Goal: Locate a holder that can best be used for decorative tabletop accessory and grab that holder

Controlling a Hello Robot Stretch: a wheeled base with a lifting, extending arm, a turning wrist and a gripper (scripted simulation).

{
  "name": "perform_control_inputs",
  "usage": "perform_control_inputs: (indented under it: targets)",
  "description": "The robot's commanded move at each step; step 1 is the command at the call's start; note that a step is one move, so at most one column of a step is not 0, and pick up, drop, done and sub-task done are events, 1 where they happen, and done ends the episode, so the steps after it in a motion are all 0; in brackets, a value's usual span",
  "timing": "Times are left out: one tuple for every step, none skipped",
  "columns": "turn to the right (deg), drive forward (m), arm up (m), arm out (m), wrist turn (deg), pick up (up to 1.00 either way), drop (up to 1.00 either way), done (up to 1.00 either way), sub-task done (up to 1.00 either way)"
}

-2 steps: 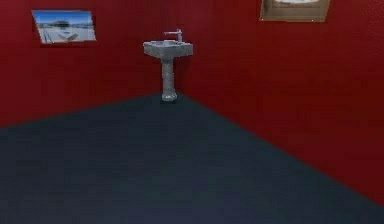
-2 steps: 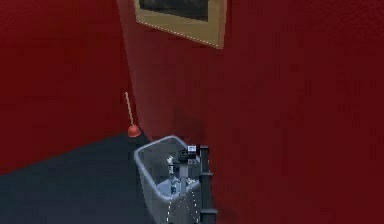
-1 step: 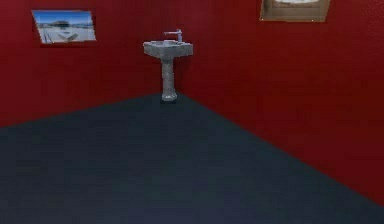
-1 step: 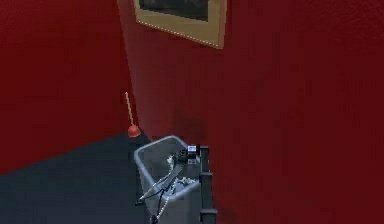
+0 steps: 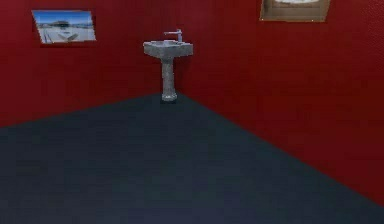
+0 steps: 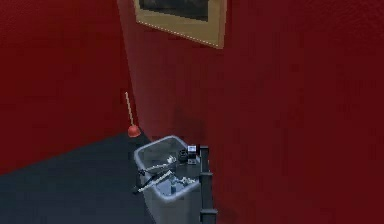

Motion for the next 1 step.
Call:
perform_control_inputs:
  targets:
    - [0.0, 0.00, 0.00, 0.00, 45.0, 0.00, 0.00, 0.00, 0.00]
